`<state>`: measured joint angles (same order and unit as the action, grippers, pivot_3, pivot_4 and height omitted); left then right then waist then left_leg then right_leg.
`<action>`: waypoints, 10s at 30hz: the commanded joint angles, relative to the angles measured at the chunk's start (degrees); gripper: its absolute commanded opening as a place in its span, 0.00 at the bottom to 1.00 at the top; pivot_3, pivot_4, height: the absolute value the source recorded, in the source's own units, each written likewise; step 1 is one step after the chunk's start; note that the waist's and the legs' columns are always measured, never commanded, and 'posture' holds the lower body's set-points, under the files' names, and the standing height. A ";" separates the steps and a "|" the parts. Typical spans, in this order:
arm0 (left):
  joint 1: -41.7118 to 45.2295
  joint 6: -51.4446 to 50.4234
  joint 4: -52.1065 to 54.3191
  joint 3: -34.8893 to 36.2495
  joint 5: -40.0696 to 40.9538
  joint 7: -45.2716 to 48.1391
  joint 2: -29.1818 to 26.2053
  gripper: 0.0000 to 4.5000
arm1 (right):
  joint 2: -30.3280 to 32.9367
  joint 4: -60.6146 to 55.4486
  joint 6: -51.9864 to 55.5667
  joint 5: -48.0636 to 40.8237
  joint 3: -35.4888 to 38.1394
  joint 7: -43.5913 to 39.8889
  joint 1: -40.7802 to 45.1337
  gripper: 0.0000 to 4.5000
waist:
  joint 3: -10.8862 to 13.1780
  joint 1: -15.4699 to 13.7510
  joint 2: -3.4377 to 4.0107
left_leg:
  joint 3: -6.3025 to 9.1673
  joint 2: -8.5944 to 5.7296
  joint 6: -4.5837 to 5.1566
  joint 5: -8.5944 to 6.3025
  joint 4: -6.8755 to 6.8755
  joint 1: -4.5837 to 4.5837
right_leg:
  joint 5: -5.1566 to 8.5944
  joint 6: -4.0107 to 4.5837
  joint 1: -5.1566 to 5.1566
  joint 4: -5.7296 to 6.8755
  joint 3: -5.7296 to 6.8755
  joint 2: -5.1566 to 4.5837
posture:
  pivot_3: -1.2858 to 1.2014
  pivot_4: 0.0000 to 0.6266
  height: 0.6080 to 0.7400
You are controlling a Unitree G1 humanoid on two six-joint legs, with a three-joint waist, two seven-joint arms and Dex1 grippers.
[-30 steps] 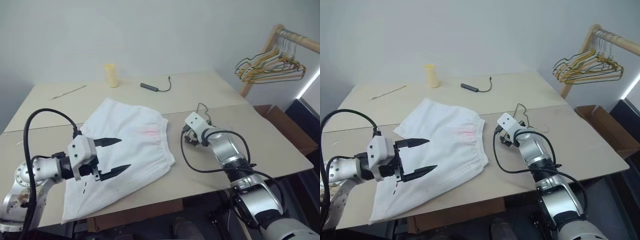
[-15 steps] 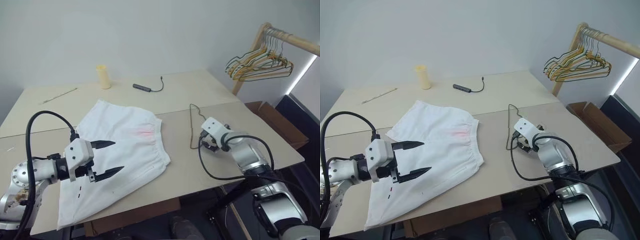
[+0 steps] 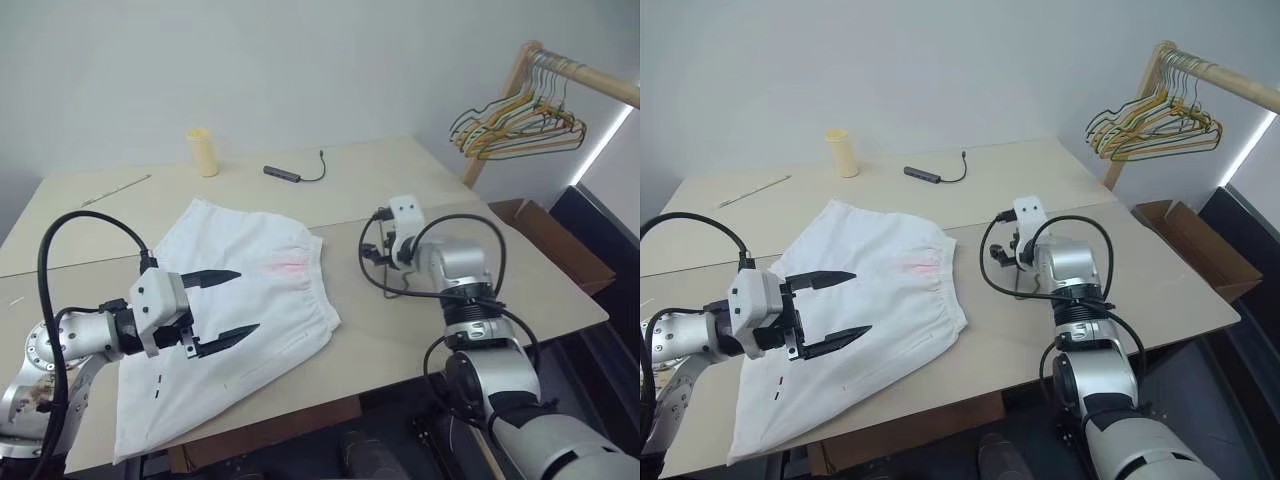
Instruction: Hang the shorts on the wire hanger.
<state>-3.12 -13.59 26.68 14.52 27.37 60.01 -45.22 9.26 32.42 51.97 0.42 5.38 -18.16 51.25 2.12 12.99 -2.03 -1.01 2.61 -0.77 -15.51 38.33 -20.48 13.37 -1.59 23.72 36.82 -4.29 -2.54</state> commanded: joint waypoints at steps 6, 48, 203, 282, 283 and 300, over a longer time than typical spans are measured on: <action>0.17 -0.71 2.41 -0.60 0.67 -1.06 -0.67 0.99 | -1.03 6.72 -1.82 -2.69 0.16 2.49 2.93 1.00 | 0.02 0.33 0.04 | 0.11 0.01 0.00 0.00 0.00 0.04 | 0.00 0.00 -0.01 0.05 0.01 0.06 | 0.48 0.00 1.00; 1.44 0.25 2.21 -2.57 -0.56 -1.52 0.13 1.00 | -2.21 5.55 -0.17 -2.09 -3.31 11.34 -3.03 0.01 | 0.00 0.42 0.01 | 0.28 0.04 0.00 0.00 -0.01 0.31 | 0.26 -0.42 -0.56 -0.10 0.18 0.10 | 0.48 0.00 1.00; 10.93 -7.73 -8.64 -9.09 1.97 1.05 -1.40 0.99 | 40.12 -26.01 22.81 -40.90 -16.91 -44.51 -22.53 0.00 | 0.49 -2.51 0.53 | 0.34 -0.08 -0.03 -0.02 -0.14 0.08 | 0.22 -0.51 -0.44 -0.74 0.31 0.06 | 0.46 0.00 1.00; 6.14 -4.74 -5.23 -10.58 -5.96 -3.19 -1.29 0.99 | 20.94 37.80 2.52 -19.09 -39.49 -74.34 13.35 0.00 | 0.51 -4.36 0.63 | 0.38 -0.09 -0.03 -0.02 0.01 0.18 | -0.05 -0.13 -0.49 -0.44 0.30 0.07 | 0.50 0.00 1.00; 6.14 -4.73 -5.21 -10.59 -5.97 -3.22 -1.29 0.99 | 20.51 38.59 1.75 -18.01 -38.40 -74.34 13.64 0.00 | 0.51 -4.39 0.63 | 0.38 -0.09 -0.03 -0.02 0.01 0.18 | -0.05 -0.13 -0.49 -0.44 0.30 0.07 | 0.50 0.00 1.00; 6.75 -3.00 -6.08 -9.58 -7.58 -3.39 -1.65 0.99 | 19.72 26.73 -25.30 -10.30 -19.04 -62.50 7.03 0.00 | 0.51 -4.27 0.64 | 0.40 -0.11 -0.03 -0.02 0.20 0.19 | -0.03 -0.14 -0.47 -0.15 0.28 0.06 | 0.50 0.00 1.00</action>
<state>2.44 -18.43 19.71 3.39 20.21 56.95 -46.30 28.48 63.36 30.97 -9.61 -16.22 -81.00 58.08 2.63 8.71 -1.40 -0.61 2.50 -0.80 -15.53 38.53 -20.30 13.33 -1.73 23.25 36.68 -4.01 -2.48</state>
